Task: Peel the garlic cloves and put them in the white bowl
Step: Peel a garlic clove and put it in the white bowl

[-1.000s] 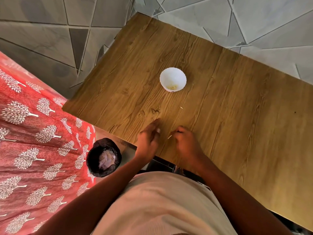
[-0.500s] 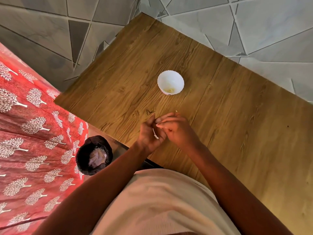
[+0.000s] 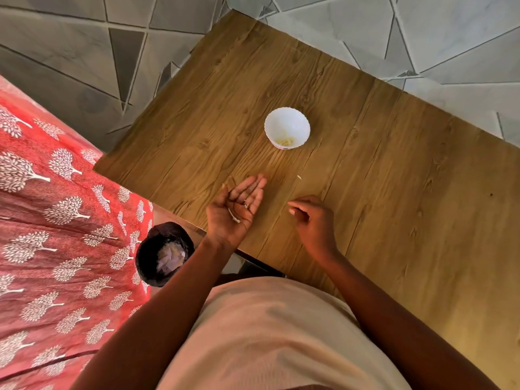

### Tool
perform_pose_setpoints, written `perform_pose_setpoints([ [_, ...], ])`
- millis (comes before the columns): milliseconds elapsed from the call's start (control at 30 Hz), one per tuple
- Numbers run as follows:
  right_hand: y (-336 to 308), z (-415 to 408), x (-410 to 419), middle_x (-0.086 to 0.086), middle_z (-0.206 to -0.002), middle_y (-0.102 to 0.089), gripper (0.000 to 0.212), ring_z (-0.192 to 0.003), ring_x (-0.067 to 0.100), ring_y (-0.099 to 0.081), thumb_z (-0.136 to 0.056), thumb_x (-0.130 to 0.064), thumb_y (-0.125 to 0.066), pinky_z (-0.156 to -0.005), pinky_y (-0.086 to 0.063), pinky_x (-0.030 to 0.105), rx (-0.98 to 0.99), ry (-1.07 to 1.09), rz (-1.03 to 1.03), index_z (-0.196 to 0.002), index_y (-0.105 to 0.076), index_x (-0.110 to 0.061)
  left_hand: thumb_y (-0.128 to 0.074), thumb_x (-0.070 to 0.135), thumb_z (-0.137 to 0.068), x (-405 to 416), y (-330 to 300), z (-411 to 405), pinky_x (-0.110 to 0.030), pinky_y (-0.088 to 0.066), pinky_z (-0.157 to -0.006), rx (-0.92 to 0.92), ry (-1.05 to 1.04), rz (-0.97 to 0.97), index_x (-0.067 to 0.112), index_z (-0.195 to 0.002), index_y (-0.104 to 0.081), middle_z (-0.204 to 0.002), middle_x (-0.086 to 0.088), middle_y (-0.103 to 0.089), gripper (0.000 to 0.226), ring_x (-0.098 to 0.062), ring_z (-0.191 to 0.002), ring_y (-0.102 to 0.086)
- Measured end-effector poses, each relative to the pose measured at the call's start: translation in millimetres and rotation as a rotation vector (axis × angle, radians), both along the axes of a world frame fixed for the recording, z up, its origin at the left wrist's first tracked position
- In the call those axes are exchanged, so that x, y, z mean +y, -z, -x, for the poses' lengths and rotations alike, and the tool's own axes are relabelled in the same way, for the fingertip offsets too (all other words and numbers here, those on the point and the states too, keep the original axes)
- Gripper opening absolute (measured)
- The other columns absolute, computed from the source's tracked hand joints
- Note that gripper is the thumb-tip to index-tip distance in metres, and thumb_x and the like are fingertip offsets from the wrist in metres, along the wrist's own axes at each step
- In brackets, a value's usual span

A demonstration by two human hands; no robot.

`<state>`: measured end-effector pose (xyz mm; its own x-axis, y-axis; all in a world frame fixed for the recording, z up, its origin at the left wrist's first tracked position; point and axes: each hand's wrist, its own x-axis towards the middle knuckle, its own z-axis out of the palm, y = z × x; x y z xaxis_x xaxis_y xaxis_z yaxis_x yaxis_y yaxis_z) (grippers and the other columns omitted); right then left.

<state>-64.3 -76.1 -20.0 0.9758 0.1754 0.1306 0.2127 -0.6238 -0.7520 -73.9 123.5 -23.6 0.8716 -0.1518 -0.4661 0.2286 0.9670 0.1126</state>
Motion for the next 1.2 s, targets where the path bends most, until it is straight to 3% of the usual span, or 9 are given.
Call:
perform_pose_setpoints([
  [100, 11, 4, 5, 0.008, -0.104, -0.059, 0.024, -0.091, 0.020, -0.067, -0.088, 0.007, -0.069, -0.080, -0.061, 0.031, 0.021, -0.059, 0.037, -0.110, -0.075, 0.000, -0.022, 0.039, -0.109, 8, 1, 7, -0.044, -0.047, -0.108, 0.009, -0.010, -0.017, -0.017, -0.121, -0.064, -0.141, -0.030, -0.056, 0.071, -0.041, -0.132, -0.055],
  [267, 15, 6, 9, 0.005, -0.096, -0.063, 0.017, -0.088, 0.017, -0.068, -0.080, 0.008, -0.077, -0.072, -0.062, 0.037, 0.057, -0.035, -0.037, -0.094, -0.077, -0.002, -0.024, 0.041, -0.108, 12, 2, 13, -0.043, -0.043, -0.112, 0.012, 0.029, -0.046, -0.016, -0.123, -0.064, -0.143, -0.029, -0.055, 0.071, -0.041, -0.134, -0.055],
  [400, 11, 0, 12, 0.004, -0.090, -0.065, 0.014, -0.084, 0.016, -0.067, -0.080, 0.009, -0.073, -0.070, -0.059, 0.029, 0.030, -0.083, 0.039, -0.084, -0.076, -0.004, -0.023, 0.042, -0.109, 11, 1, 17, -0.043, -0.044, -0.112, 0.006, 0.061, -0.081, -0.015, -0.121, -0.065, -0.141, -0.030, -0.056, 0.072, -0.040, -0.133, -0.055],
  [533, 14, -7, 21, 0.007, -0.095, -0.055, 0.015, -0.090, 0.024, -0.058, -0.082, 0.009, -0.065, -0.076, -0.055, 0.043, 0.024, -0.147, 0.184, -0.083, -0.067, -0.006, -0.022, 0.043, -0.110, 13, 0, 19, -0.043, -0.045, -0.111, 0.011, 0.060, -0.086, -0.016, -0.124, -0.063, -0.142, -0.030, -0.056, 0.073, -0.041, -0.134, -0.055],
  [667, 9, -2, 25, 0.002, -0.099, -0.057, 0.017, -0.088, 0.013, -0.064, -0.086, 0.009, -0.066, -0.078, -0.056, 0.023, 0.165, -0.091, 0.080, -0.083, -0.069, -0.008, -0.021, 0.044, -0.109, 13, -2, 20, -0.044, -0.047, -0.109, 0.024, 0.043, -0.080, -0.016, -0.129, -0.057, -0.142, -0.031, -0.055, 0.072, -0.042, -0.131, -0.057],
  [833, 16, 10, 33, 0.000, -0.094, -0.063, 0.012, -0.088, 0.016, -0.069, -0.081, 0.003, -0.076, -0.076, -0.061, 0.042, 0.182, -0.100, 0.027, -0.083, -0.074, -0.009, -0.021, 0.044, -0.109, 13, -3, 22, -0.044, -0.047, -0.109, 0.026, 0.045, -0.071, -0.016, -0.129, -0.057, -0.140, -0.030, -0.057, 0.073, -0.041, -0.131, -0.057],
  [967, 22, 12, 40, -0.007, -0.093, -0.055, 0.005, -0.093, 0.020, -0.061, -0.081, -0.016, -0.071, -0.075, -0.053, 0.051, 0.022, -0.143, 0.210, -0.083, -0.069, -0.020, -0.022, 0.043, -0.109, 14, -2, 23, -0.045, -0.046, -0.110, 0.023, 0.048, -0.067, -0.015, -0.130, -0.057, -0.142, -0.031, -0.056, 0.071, -0.042, -0.133, -0.056],
  [1067, 17, 16, 45, 0.001, -0.097, -0.056, 0.023, -0.092, 0.026, -0.060, -0.071, -0.004, -0.077, -0.077, -0.047, 0.043, -0.074, -0.160, 0.420, -0.083, -0.065, -0.019, -0.022, 0.043, -0.109, 13, -1, 23, -0.045, -0.047, -0.109, 0.025, 0.050, -0.072, -0.015, -0.130, -0.056, -0.141, -0.031, -0.056, 0.071, -0.042, -0.130, -0.058],
  [1200, 7, 4, 35, 0.005, -0.103, -0.061, 0.017, -0.094, 0.017, -0.062, -0.088, 0.006, -0.061, -0.083, -0.054, 0.036, 0.079, -0.138, 0.211, -0.093, -0.064, -0.010, -0.021, 0.044, -0.109, 14, -1, 24, -0.044, -0.048, -0.108, 0.022, 0.048, -0.074, -0.015, -0.130, -0.056, -0.141, -0.030, -0.056, 0.071, -0.041, -0.131, -0.058],
])
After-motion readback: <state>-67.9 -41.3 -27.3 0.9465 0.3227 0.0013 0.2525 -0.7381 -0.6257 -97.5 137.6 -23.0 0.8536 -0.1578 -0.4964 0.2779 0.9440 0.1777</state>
